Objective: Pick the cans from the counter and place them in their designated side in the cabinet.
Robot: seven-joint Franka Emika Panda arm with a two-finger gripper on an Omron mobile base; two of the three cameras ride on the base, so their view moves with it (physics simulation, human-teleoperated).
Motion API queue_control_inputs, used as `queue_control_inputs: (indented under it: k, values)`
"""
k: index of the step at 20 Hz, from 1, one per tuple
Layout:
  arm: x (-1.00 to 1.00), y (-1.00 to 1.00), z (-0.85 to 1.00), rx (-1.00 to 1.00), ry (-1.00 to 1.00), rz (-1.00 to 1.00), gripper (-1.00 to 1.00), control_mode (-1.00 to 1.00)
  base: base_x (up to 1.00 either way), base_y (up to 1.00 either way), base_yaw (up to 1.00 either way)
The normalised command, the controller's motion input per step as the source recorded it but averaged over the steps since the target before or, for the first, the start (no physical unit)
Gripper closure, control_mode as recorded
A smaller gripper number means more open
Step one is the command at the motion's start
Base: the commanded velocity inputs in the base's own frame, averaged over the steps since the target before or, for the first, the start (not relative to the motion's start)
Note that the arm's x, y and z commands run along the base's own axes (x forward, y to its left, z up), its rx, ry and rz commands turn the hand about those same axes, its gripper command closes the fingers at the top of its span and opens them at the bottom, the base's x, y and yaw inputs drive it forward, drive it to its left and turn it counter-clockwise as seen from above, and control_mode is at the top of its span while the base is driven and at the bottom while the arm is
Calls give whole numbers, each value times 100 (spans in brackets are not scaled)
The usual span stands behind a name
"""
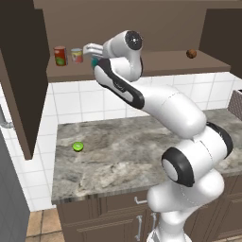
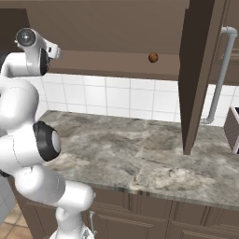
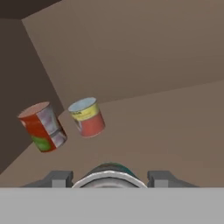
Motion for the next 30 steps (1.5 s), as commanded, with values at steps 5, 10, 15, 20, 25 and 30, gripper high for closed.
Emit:
queue_control_inputs:
  k: [5, 10, 15, 20, 25, 30]
  values:
    - [29, 11, 0, 0, 5, 0, 100, -100, 0, 0, 0]
    - [30, 10, -4, -1, 6, 0, 100, -100, 0, 0, 0]
    - [26, 10, -8, -1, 6, 0, 100, -100, 0, 0, 0]
    - [18, 9, -12, -2, 4, 0, 100, -100, 0, 0, 0]
    - [9, 6, -8, -2, 1, 0, -100, -100, 0, 0, 0]
    - [0, 0, -5, -2, 0, 0, -100, -100, 0, 0, 0]
